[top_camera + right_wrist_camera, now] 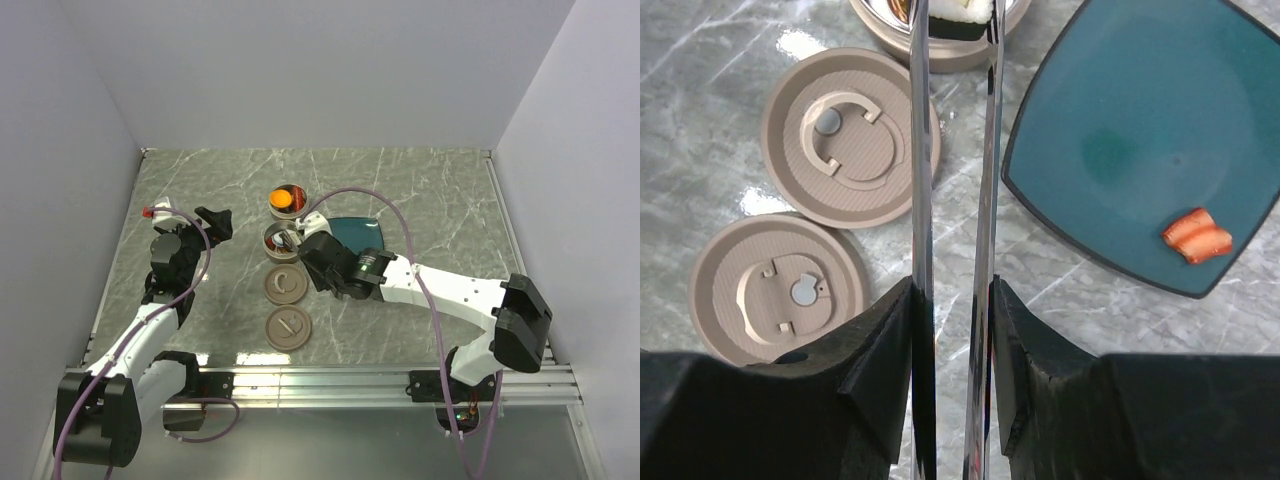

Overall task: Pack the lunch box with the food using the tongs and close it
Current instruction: Place the food into the lunch box

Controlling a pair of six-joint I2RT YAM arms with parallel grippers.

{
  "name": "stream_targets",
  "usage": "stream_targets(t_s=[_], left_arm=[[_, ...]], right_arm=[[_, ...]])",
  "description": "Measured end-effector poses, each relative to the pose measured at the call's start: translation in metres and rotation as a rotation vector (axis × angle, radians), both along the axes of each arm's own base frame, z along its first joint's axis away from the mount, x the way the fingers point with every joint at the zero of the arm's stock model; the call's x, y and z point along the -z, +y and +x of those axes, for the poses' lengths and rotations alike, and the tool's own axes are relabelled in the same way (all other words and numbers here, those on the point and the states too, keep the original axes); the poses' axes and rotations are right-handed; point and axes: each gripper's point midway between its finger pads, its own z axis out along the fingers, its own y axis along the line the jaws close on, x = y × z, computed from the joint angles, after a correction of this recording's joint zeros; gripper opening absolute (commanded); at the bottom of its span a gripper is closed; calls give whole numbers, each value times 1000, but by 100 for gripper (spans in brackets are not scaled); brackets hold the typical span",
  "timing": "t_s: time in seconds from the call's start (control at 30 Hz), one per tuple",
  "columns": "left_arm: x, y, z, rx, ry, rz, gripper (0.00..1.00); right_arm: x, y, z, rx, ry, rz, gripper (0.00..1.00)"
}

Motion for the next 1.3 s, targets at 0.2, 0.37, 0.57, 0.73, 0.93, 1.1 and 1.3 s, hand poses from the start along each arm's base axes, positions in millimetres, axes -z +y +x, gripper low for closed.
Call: stream_targets(t_s=[0.2,0.37,0.57,0.73,0.93,1.1,1.3], left_arm=[[0,0,0,0,0,0,100],[0,0,0,-1,0,0,99],[0,1,0,-2,0,0,99],[0,1,0,-2,0,0,99],[0,1,0,-2,0,0,99],[0,1,0,-2,0,0,99],[0,1,0,-2,0,0,99]], right_arm=[[0,6,3,-8,-2,0,35],[3,11,5,-15,1,-8,35],[4,11,5,-13,2,-17,35],[5,9,4,-10,5,-23,35],[5,11,5,-10,8,-29,36],[5,11,6,-7,9,-37,46],[4,9,8,8,-2,-44,60]])
